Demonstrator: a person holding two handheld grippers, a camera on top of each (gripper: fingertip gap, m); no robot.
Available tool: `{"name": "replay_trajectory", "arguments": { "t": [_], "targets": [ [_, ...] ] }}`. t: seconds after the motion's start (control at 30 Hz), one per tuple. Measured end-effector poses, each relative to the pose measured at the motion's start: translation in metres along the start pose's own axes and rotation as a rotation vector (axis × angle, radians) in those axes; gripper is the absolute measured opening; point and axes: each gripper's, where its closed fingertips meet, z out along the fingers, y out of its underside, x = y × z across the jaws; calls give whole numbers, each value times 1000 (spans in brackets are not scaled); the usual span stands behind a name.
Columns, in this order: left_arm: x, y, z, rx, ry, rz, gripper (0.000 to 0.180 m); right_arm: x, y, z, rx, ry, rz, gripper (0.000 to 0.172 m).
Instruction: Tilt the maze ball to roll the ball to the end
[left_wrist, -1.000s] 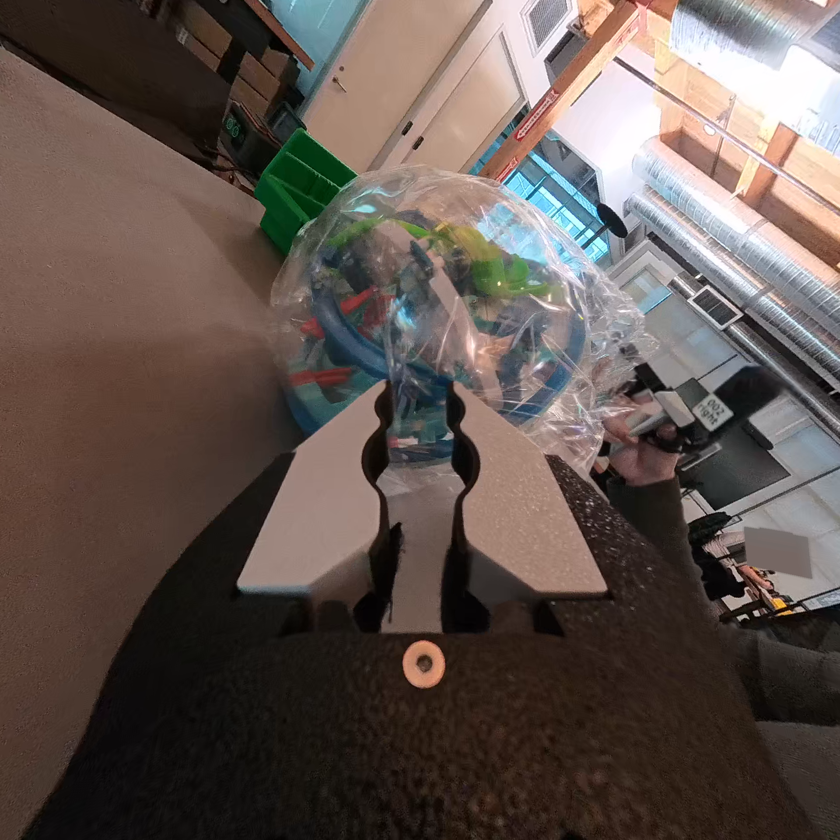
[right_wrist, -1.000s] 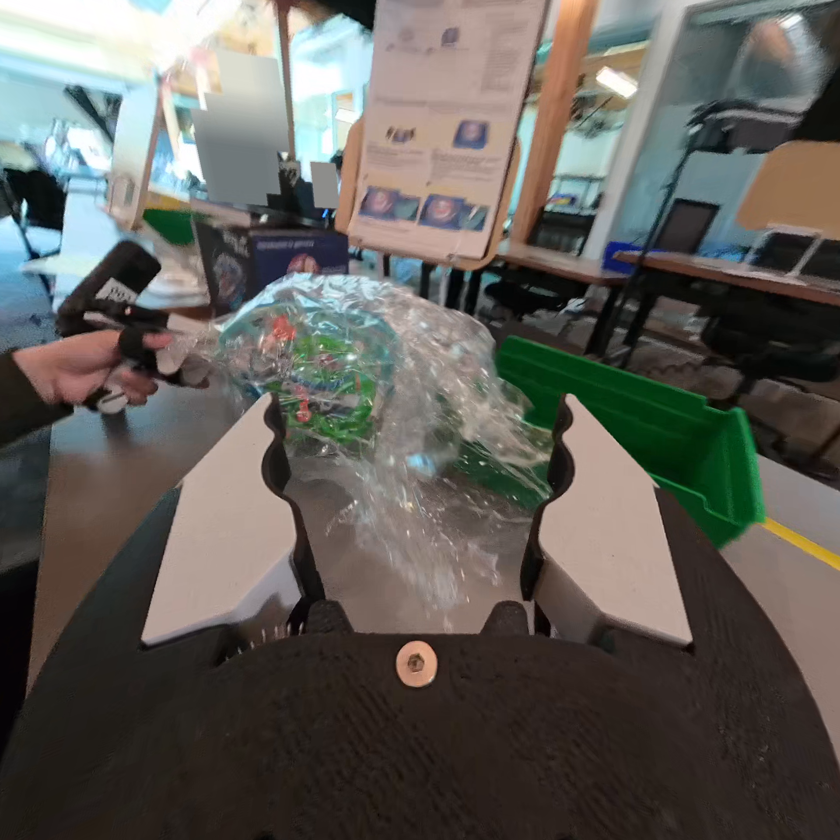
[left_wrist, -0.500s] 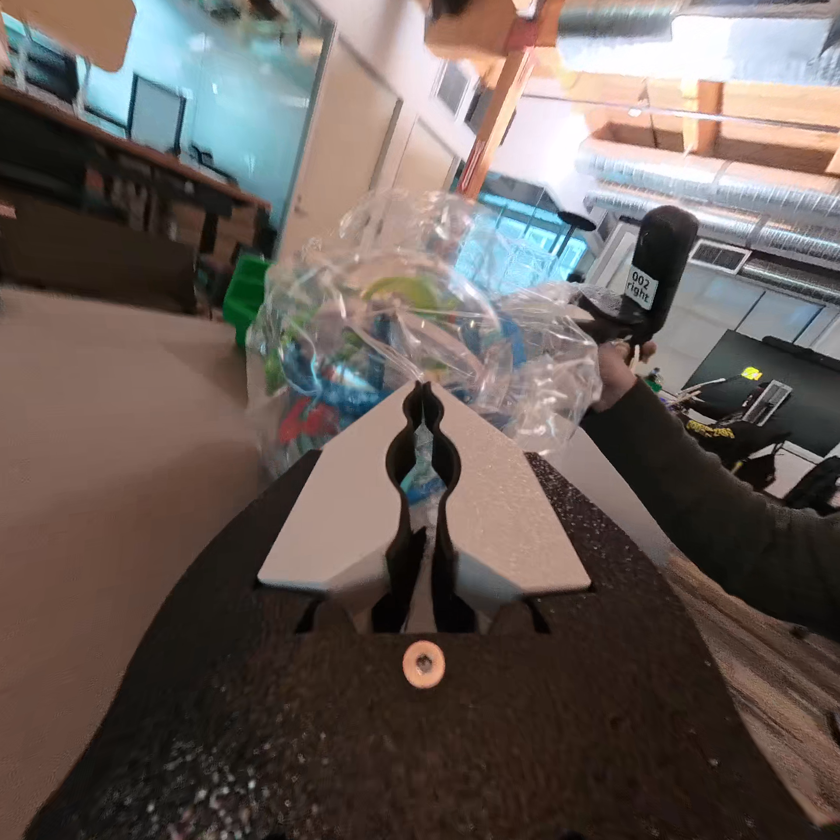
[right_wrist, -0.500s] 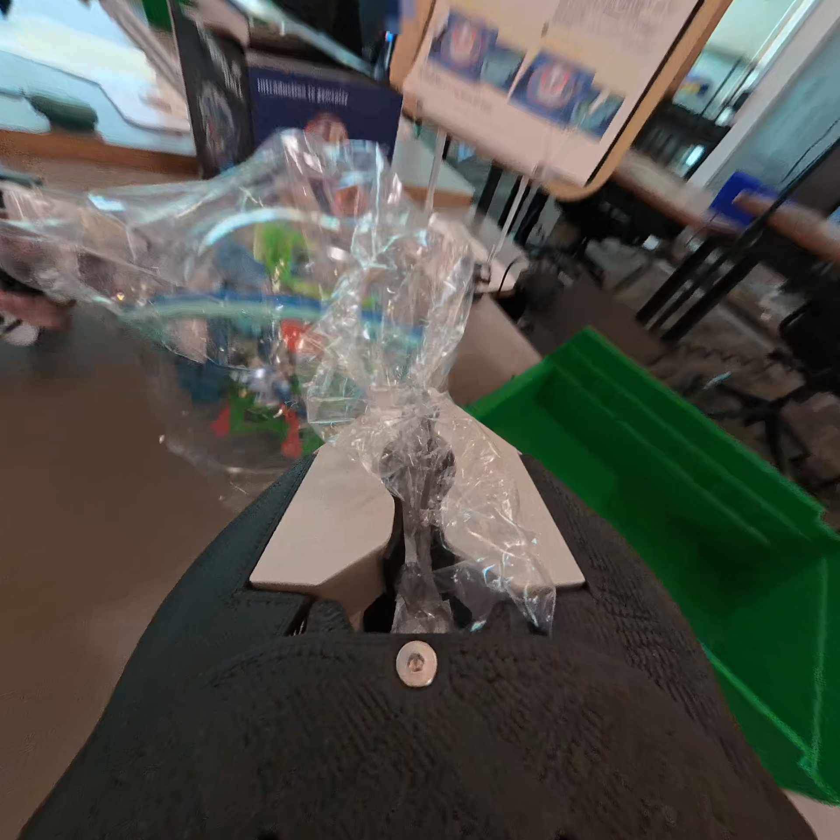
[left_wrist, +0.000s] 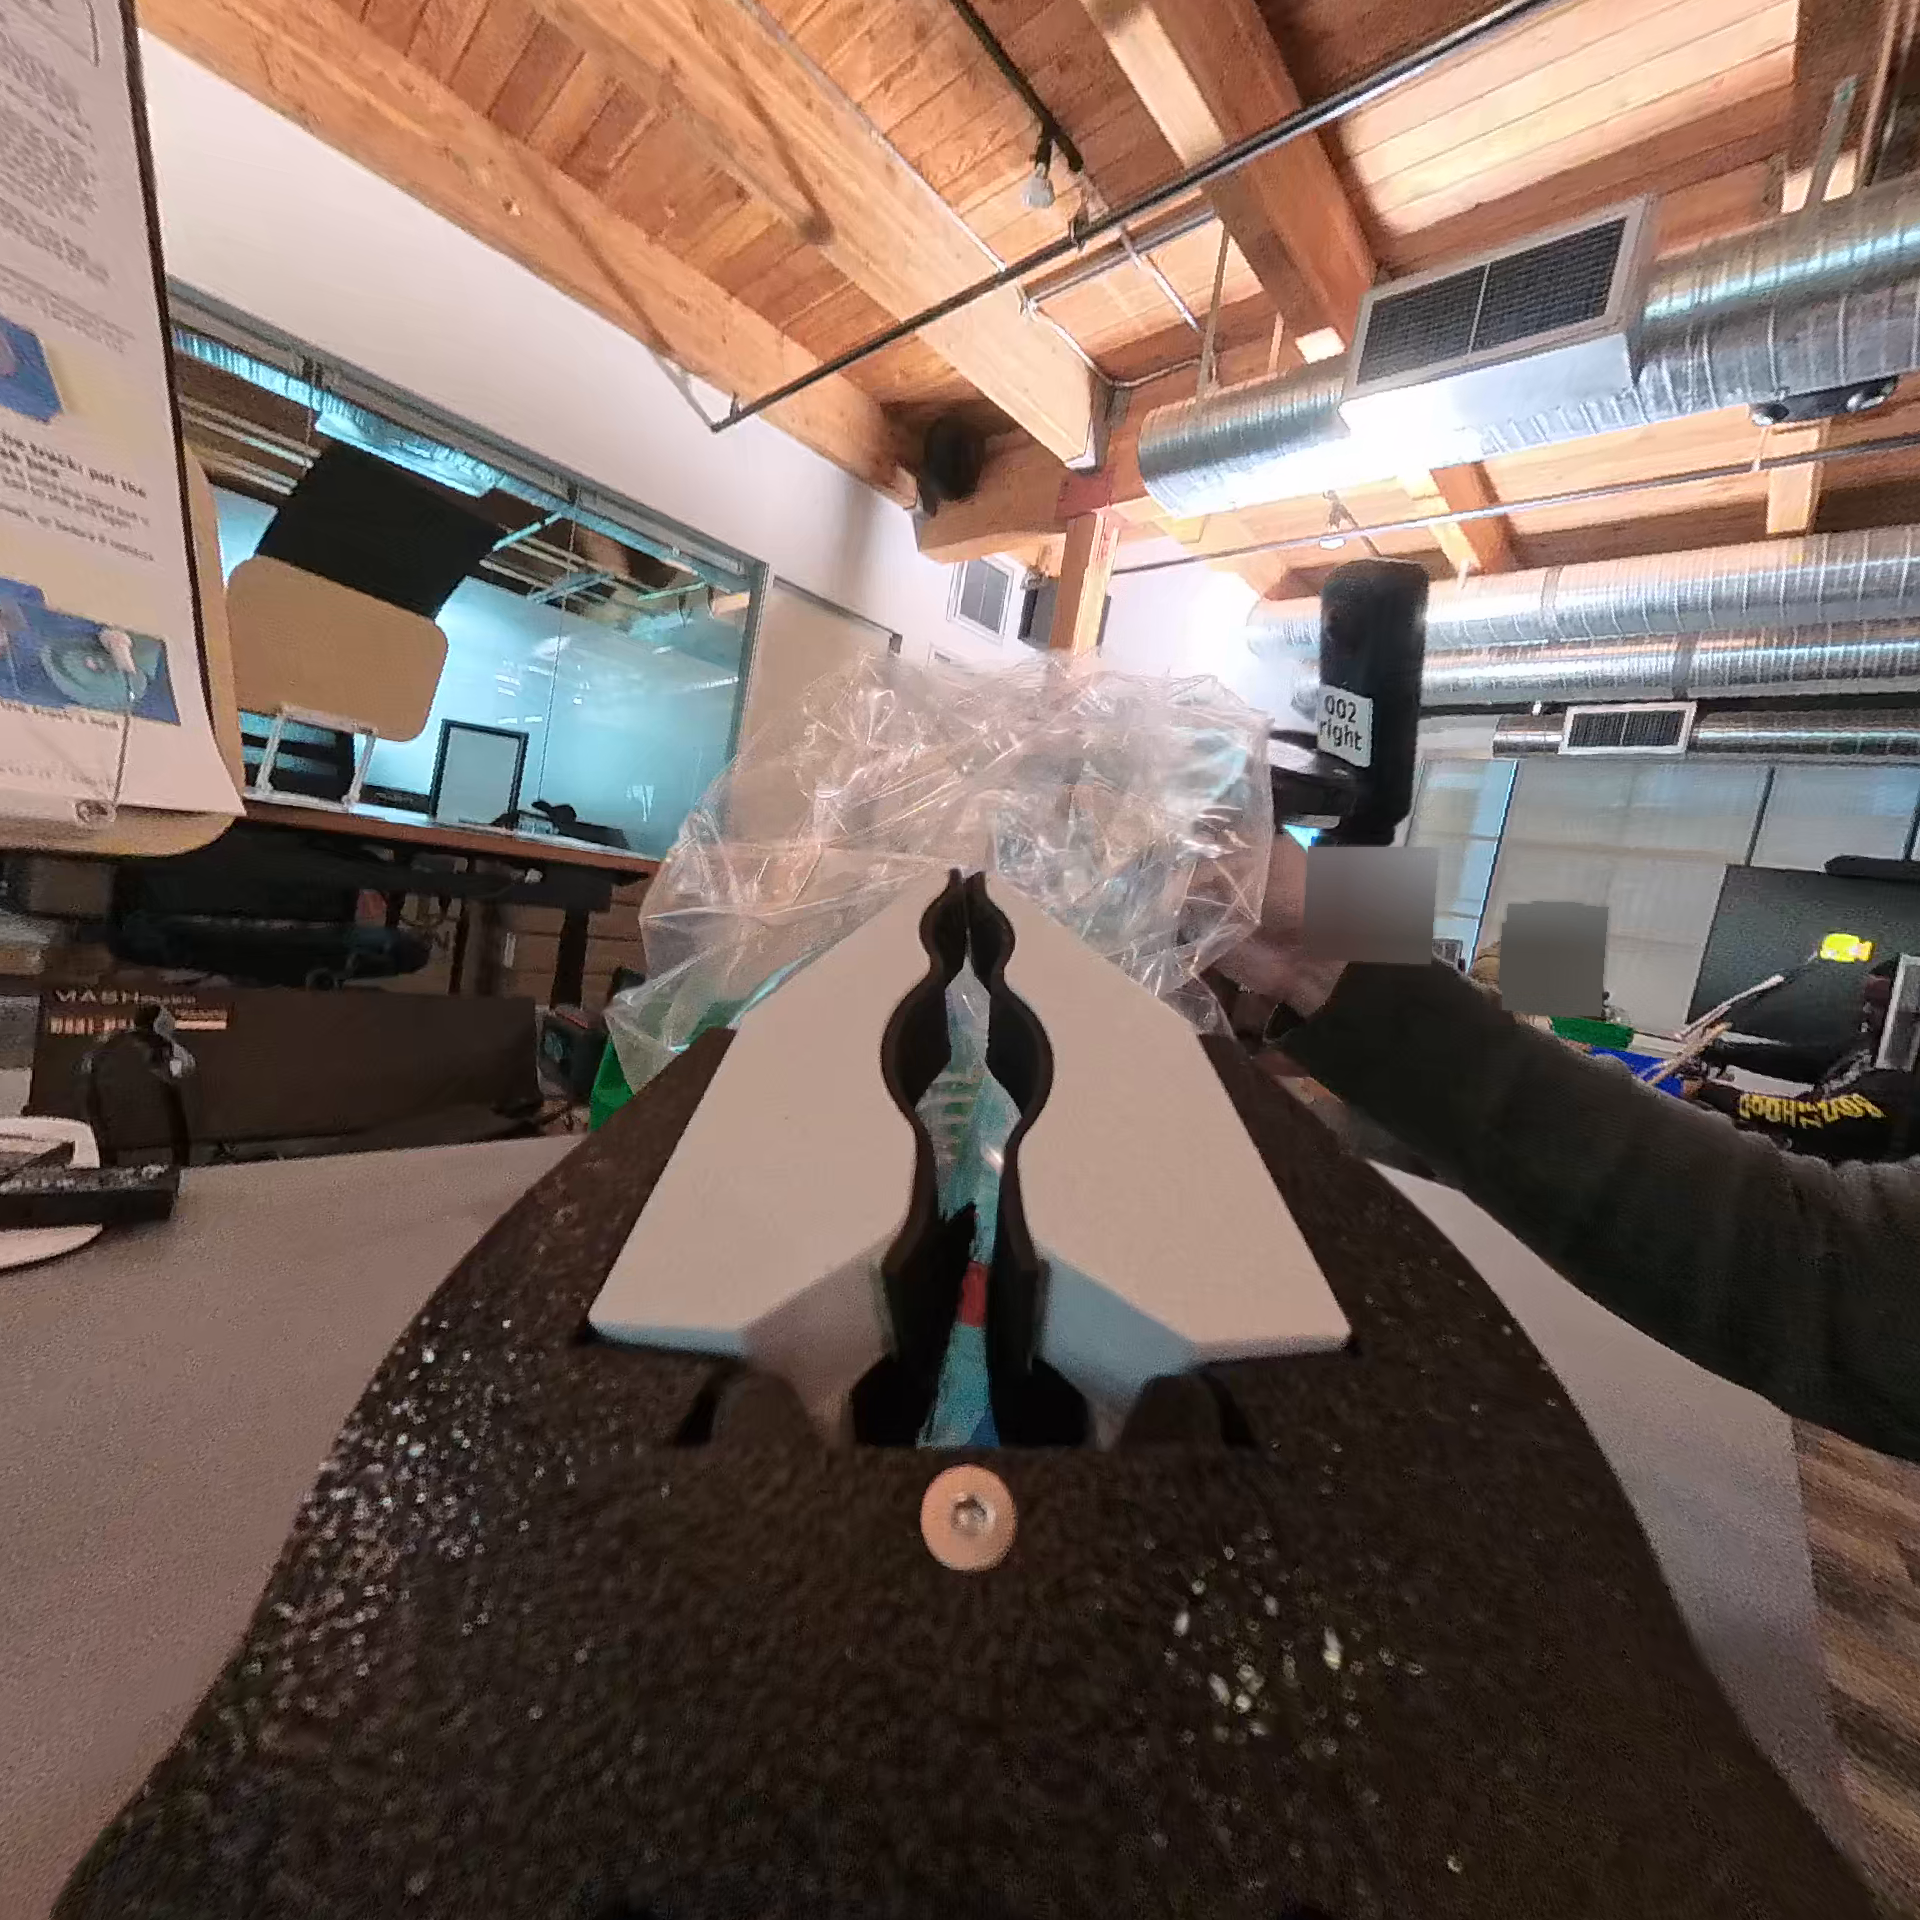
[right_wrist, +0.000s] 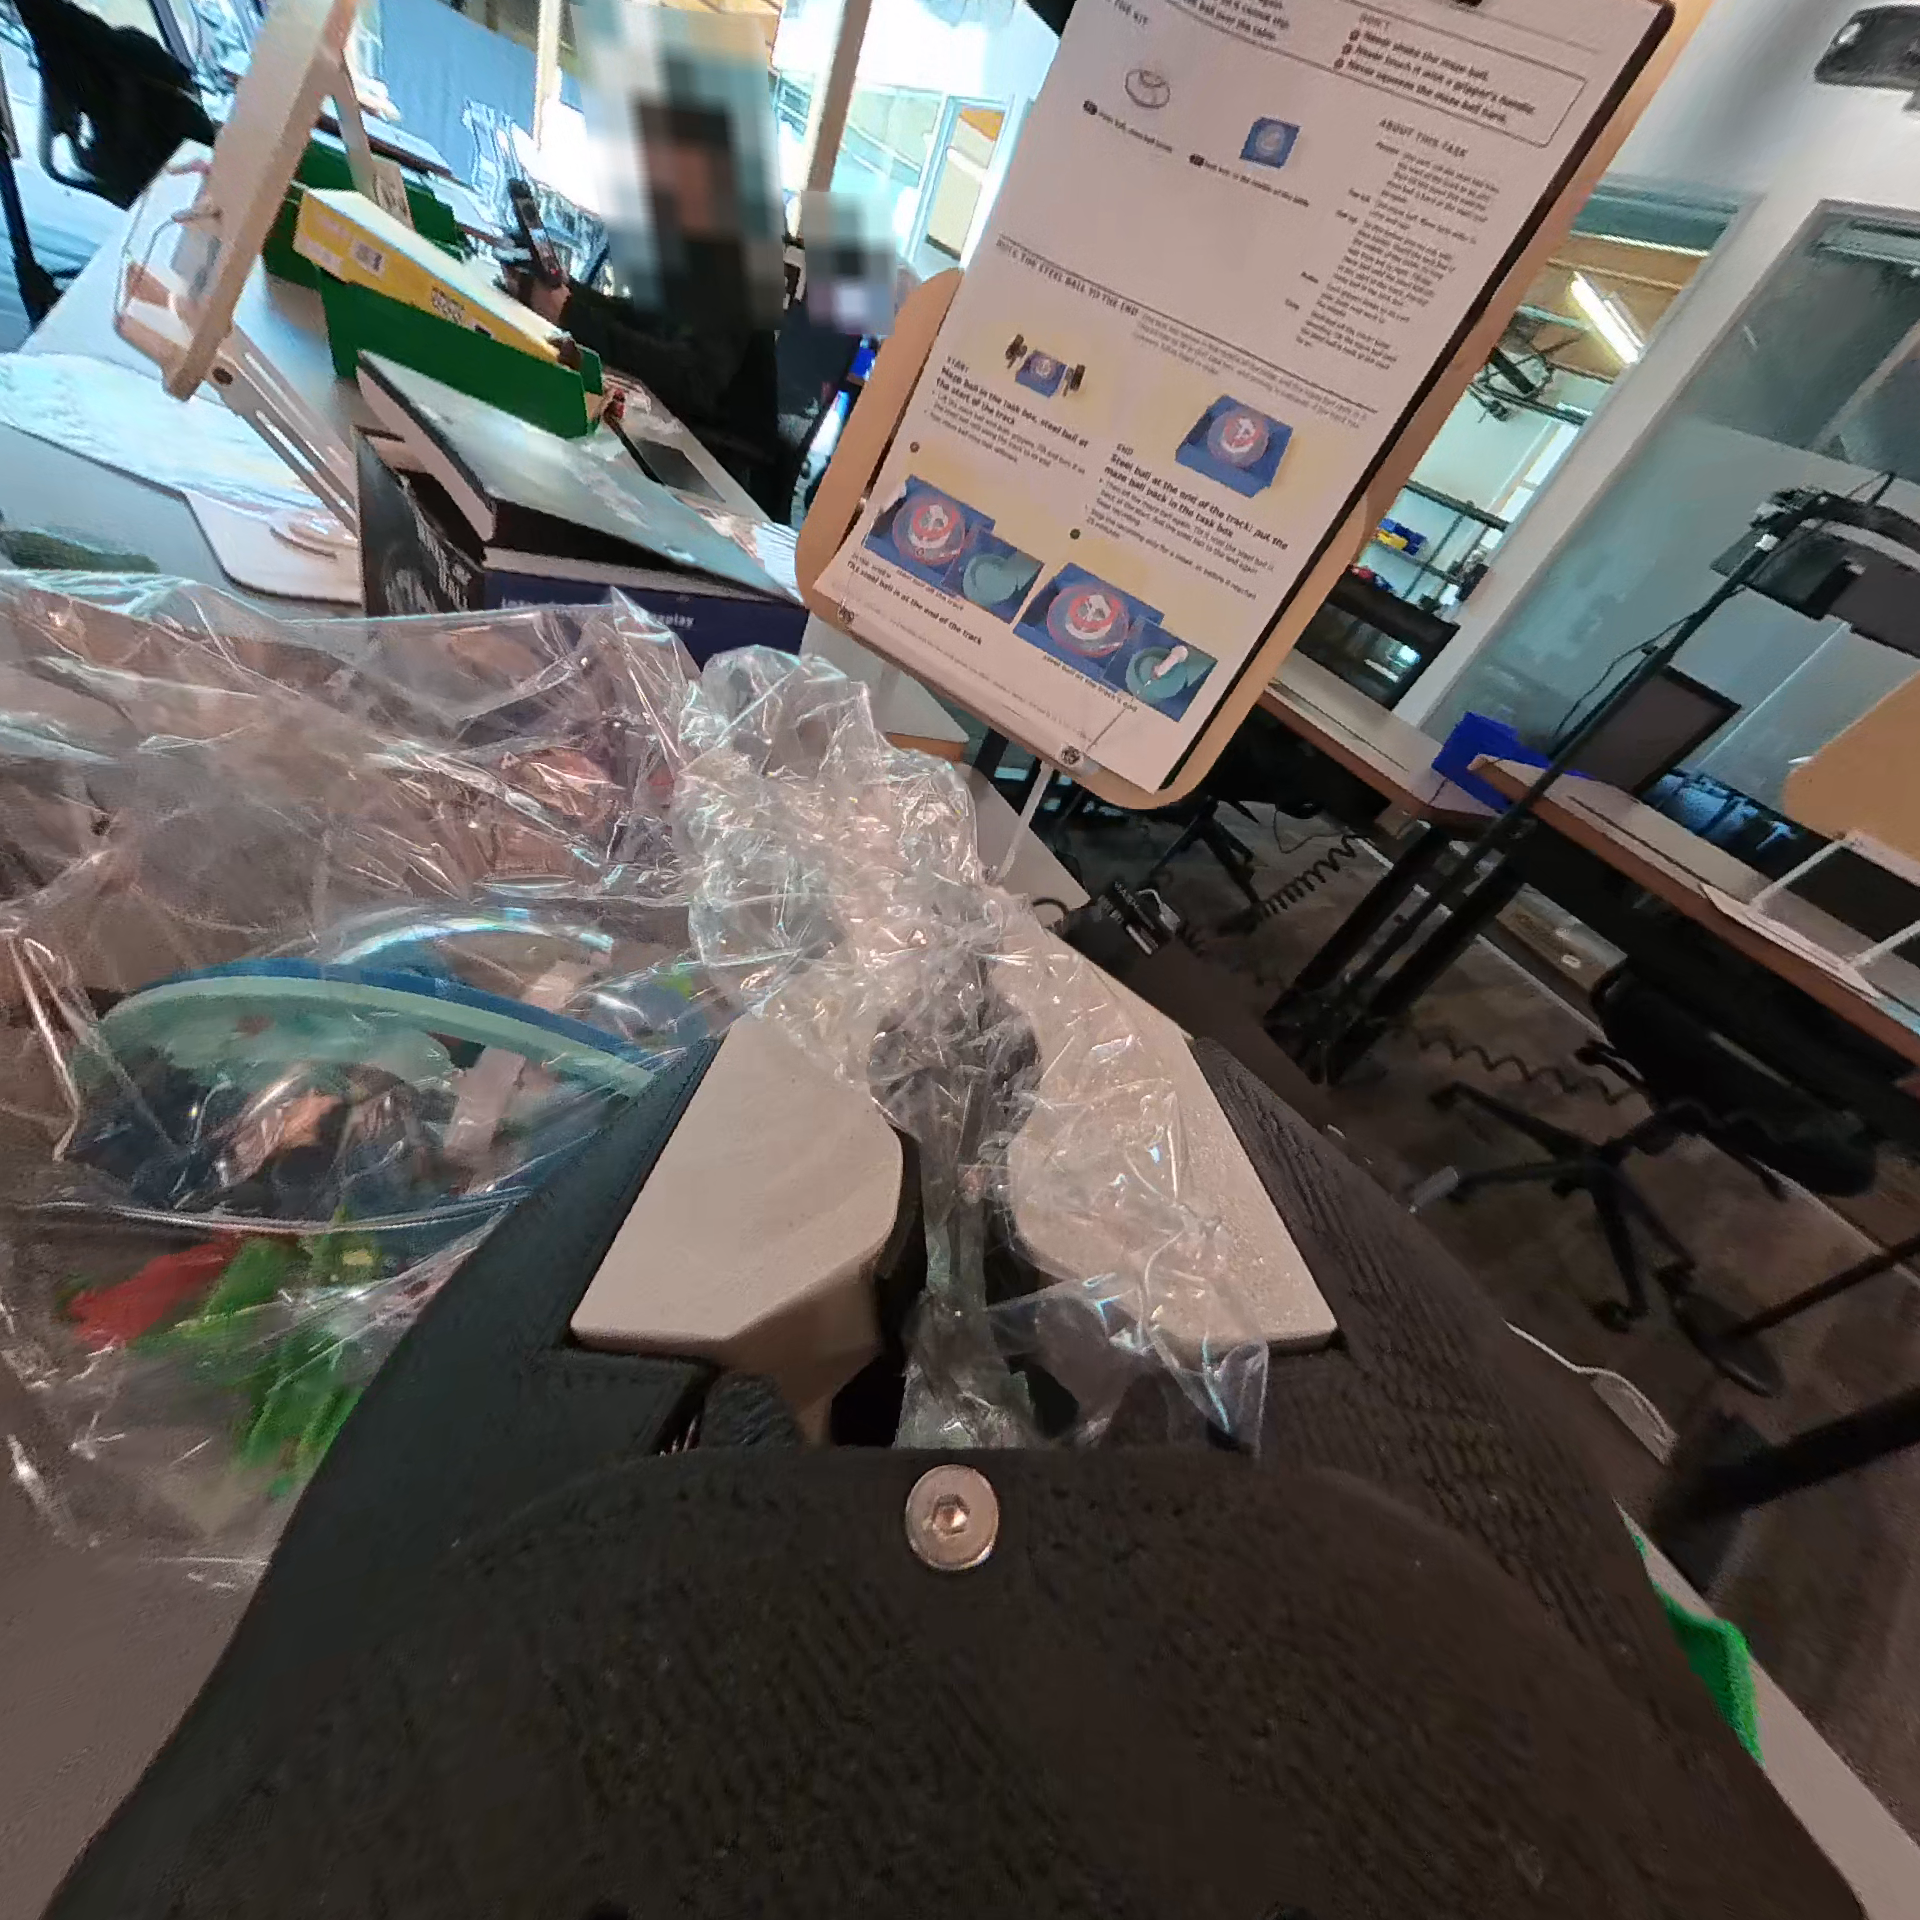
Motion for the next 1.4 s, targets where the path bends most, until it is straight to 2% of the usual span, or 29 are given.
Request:
{"name": "replay_trajectory", "arguments": {
  "t": [0.27,0.4,0.53,0.67,0.8,1.0,1.13,1.23,1.3,1.4],
  "targets": [
    [-11,-29,17,71,-3,43,0,23,-30,9,65,26,3,0],
    [-16,-56,56,72,29,137,0,55,-44,9,87,82,12,0],
    [-31,-74,112,41,38,191,0,99,-37,5,81,179,44,0],
    [-32,-70,164,-41,58,291,0,142,-9,-7,74,274,138,0],
    [-35,-44,200,-124,47,347,0,171,39,-22,45,360,258,0],
    [-50,-6,230,-221,-25,387,0,185,99,-45,-4,482,339,0],
    [-55,0,249,-253,-83,432,0,190,131,-57,-71,559,372,0],
    [-51,3,265,-304,-100,532,0,186,161,-64,-185,571,470,0],
    [-46,5,276,-354,-96,638,0,184,174,-71,-245,575,532,17],
    [-40,9,291,-440,-80,756,0,180,193,-86,-373,579,563,62]
  ]
}}
